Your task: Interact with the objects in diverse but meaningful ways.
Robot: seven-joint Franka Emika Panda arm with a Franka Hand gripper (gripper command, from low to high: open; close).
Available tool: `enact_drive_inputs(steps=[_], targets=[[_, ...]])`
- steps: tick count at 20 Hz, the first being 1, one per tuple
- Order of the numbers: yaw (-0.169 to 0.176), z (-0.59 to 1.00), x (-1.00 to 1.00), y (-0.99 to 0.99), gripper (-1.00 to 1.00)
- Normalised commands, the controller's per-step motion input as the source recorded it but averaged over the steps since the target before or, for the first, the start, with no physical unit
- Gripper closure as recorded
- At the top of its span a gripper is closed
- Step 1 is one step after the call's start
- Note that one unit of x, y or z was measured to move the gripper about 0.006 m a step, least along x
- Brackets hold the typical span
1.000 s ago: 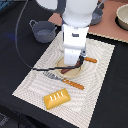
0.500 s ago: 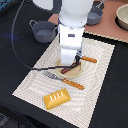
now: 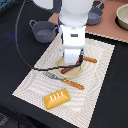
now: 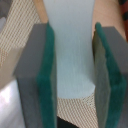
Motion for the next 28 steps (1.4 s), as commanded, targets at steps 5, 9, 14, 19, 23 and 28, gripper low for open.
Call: enact_drive_inputs(steps=[5,9,14,19,23,28], targets=[[0.056,-0.20,-0.30,-0.03,-1.00],[0.054,-0.26,-0.31,-0.02,-1.00],[0.056,-0.18,-0.28,-0.02,-1.00],[0.014,0.75,-0.09,0.00,-1.00],[0.000,1.00,-0.02,0.00,-1.00],[0.001,0.68,0.03,-0.18,-1.00]])
